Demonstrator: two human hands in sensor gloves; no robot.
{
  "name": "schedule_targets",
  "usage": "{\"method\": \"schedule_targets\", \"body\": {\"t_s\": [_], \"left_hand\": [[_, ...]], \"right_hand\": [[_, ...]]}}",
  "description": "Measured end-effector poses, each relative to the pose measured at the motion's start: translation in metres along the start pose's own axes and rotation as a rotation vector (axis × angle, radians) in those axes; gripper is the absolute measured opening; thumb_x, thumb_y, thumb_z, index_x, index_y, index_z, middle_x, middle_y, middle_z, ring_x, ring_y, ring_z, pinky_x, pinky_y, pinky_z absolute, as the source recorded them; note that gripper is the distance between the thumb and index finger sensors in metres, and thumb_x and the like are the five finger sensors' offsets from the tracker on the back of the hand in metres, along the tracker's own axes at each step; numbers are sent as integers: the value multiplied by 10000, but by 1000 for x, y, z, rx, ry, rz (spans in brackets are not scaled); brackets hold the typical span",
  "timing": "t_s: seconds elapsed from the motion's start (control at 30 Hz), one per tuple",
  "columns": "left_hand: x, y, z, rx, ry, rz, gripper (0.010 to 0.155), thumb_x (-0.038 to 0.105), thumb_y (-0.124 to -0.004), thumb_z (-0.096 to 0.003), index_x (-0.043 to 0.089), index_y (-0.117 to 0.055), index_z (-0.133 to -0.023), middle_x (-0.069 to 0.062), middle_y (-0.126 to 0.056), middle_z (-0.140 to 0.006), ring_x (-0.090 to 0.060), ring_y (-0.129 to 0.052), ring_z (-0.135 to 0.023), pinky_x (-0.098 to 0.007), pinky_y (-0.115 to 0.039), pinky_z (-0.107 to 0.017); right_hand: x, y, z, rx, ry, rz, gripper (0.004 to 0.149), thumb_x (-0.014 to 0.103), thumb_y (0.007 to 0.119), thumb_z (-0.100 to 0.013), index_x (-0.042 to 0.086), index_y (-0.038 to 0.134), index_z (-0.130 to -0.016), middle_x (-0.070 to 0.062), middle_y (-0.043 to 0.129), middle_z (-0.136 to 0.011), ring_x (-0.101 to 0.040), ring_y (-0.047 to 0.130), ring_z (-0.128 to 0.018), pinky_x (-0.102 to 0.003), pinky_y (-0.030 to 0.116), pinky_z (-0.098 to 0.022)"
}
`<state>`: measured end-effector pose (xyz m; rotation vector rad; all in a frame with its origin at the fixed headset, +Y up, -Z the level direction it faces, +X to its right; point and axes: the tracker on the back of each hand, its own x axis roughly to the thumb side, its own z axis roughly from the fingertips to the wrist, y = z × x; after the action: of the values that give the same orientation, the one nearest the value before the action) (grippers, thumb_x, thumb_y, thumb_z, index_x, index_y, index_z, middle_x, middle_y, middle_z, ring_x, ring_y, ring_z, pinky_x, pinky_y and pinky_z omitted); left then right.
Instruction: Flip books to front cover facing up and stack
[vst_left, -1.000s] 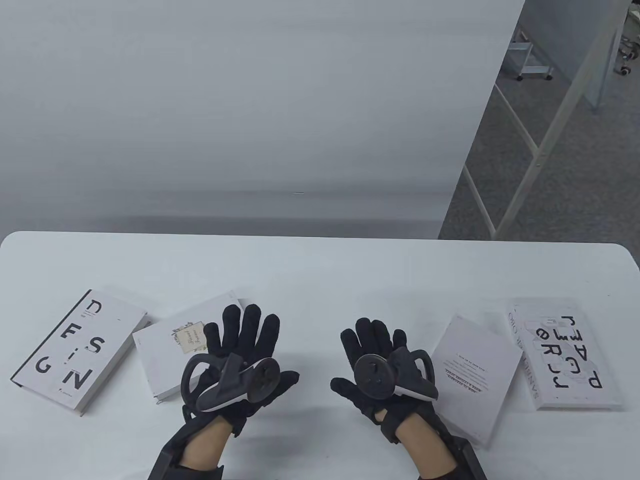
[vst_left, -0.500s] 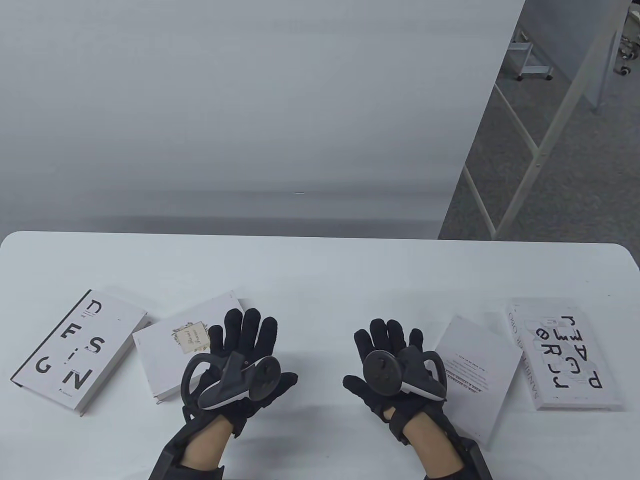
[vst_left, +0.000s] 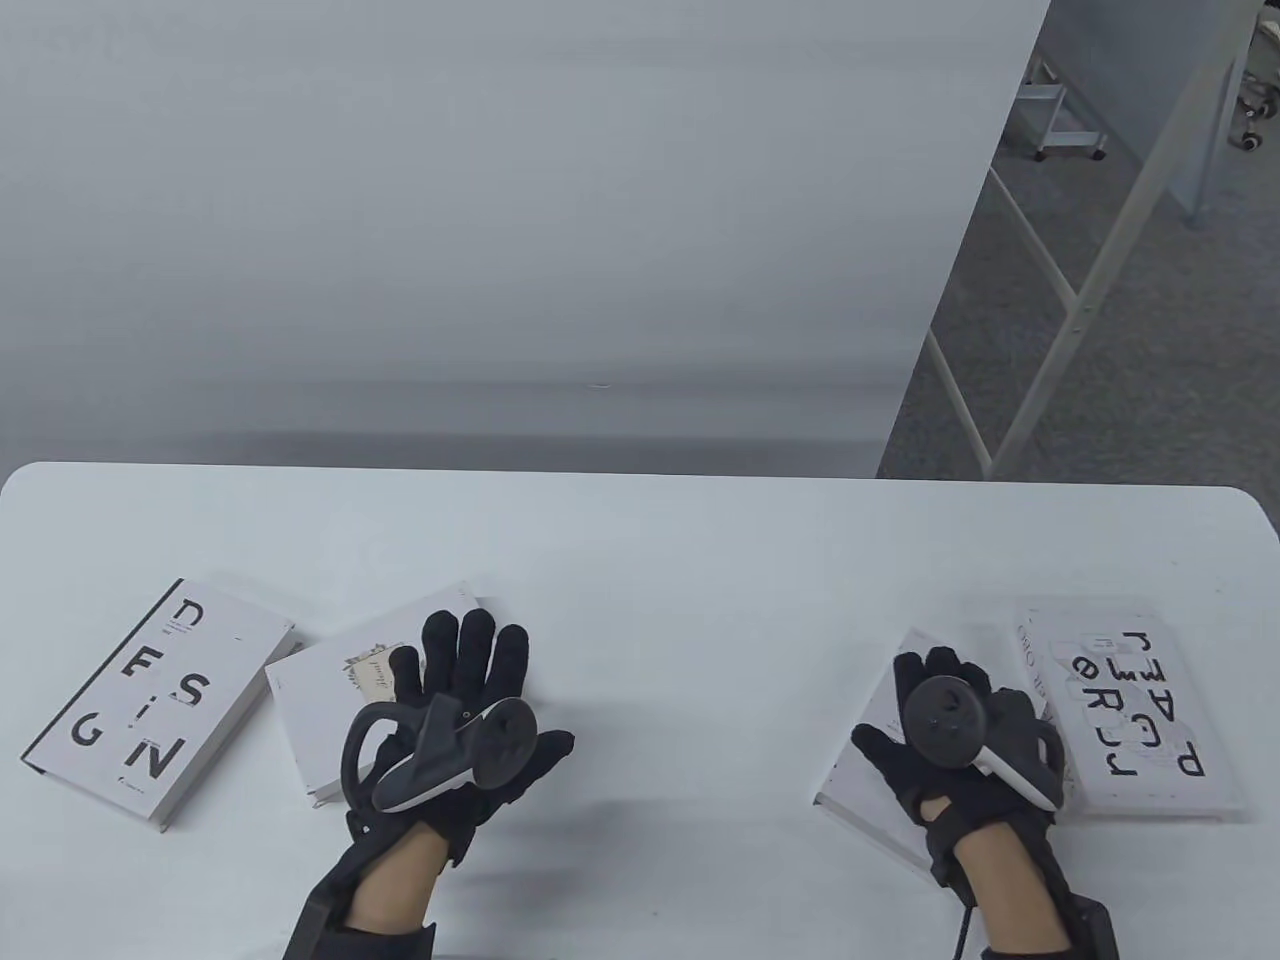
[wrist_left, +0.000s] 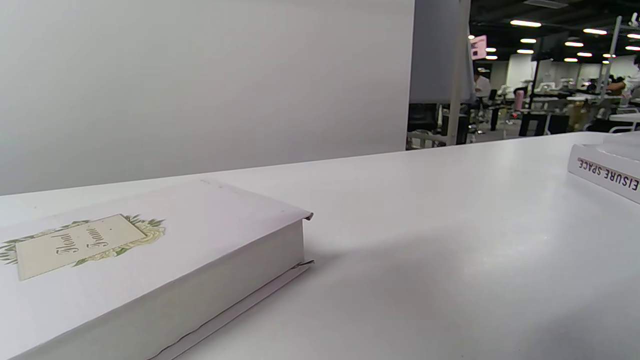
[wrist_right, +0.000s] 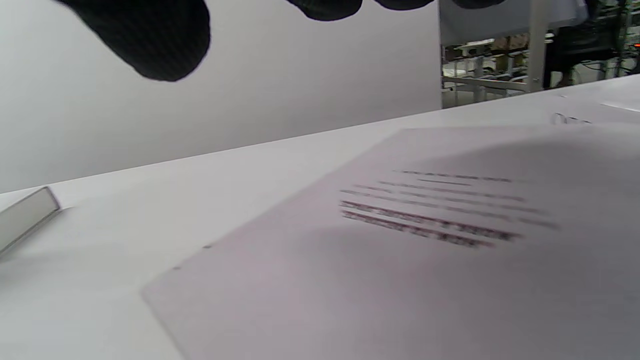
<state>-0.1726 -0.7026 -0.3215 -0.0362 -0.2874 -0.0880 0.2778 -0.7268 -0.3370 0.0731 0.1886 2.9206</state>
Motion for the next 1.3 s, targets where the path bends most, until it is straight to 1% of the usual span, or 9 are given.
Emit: {"method": "schedule_targets", "body": {"t_s": [0.13, 0.33, 0.47, 0.5, 0.53, 0.67, 0.9, 1.13, 1.3], "left_hand": [[-1, -4, -1, -15, 4, -13, 1026, 799, -436, -452, 77, -226, -1150, -298, -149, -1139, -635, -157, -1002, -782, -287, -659], [0, -5, -1, -22, 4, -14, 1024, 796, -445, -451, 76, -237, -1149, -296, -153, -1139, -634, -161, -1001, -778, -286, -660], [0, -5, 0, -24, 4, -12, 1021, 793, -448, -454, 74, -242, -1149, -294, -157, -1140, -633, -163, -1002, -777, -287, -661], [0, -5, 0, -24, 4, -11, 1022, 792, -451, -453, 74, -245, -1149, -295, -161, -1140, -633, -163, -1002, -777, -288, -660], [-1, -5, 0, -23, 5, -8, 1021, 792, -451, -453, 73, -246, -1149, -294, -161, -1140, -633, -165, -1002, -777, -289, -660], [-3, -5, 0, -21, 9, 1, 1021, 791, -455, -453, 72, -252, -1148, -294, -165, -1140, -632, -167, -1002, -776, -290, -661], [-1, -6, -2, -34, 6, 6, 1013, 784, -466, -456, 70, -265, -1147, -289, -175, -1140, -629, -176, -1002, -770, -296, -663], [3, -8, -3, -44, -6, 16, 1007, 777, -477, -459, 66, -278, -1144, -287, -188, -1140, -628, -190, -1003, -764, -306, -666], [8, -11, -5, -58, -22, 13, 1003, 774, -481, -461, 66, -278, -1142, -287, -191, -1139, -627, -197, -1003, -761, -312, -668]], "right_hand": [[-24, 16, -3, 56, 81, -8, 824, 568, 703, -485, 53, 382, -1041, -367, 295, -1053, -663, 377, -906, -801, 325, -571], [-44, 31, -1, 111, 182, 13, 820, 566, 707, -484, 46, 394, -1035, -372, 317, -1046, -659, 407, -898, -790, 356, -573], [-49, 39, -3, 139, 180, 7, 784, 535, 728, -477, 42, 458, -1023, -374, 386, -1035, -650, 457, -881, -763, 428, -575], [-49, 42, -4, 152, 179, 10, 773, 522, 738, -473, 40, 477, -1018, -372, 370, -1030, -648, 430, -874, -755, 436, -578], [-49, 42, -4, 155, 175, 14, 771, 518, 725, -475, 42, 458, -1019, -371, 350, -1030, -649, 412, -874, -753, 437, -580], [-48, 43, -6, 160, 136, -12, 766, 493, 743, -468, 37, 466, -1019, -369, 346, -1031, -651, 397, -872, -748, 440, -583], [-34, 48, -10, 178, 31, -1, 756, 493, 747, -461, 72, 466, -1023, -325, 342, -1047, -621, 384, -892, -737, 469, -588], [1, 56, -13, 214, -87, 28, 752, 493, 748, -459, 82, 466, -1022, -312, 342, -1049, -613, 380, -895, -734, 475, -586], [32, 62, -14, 230, -168, 63, 751, 497, 743, -458, 82, 468, -1020, -312, 351, -1047, -613, 391, -892, -728, 487, -585]]}}
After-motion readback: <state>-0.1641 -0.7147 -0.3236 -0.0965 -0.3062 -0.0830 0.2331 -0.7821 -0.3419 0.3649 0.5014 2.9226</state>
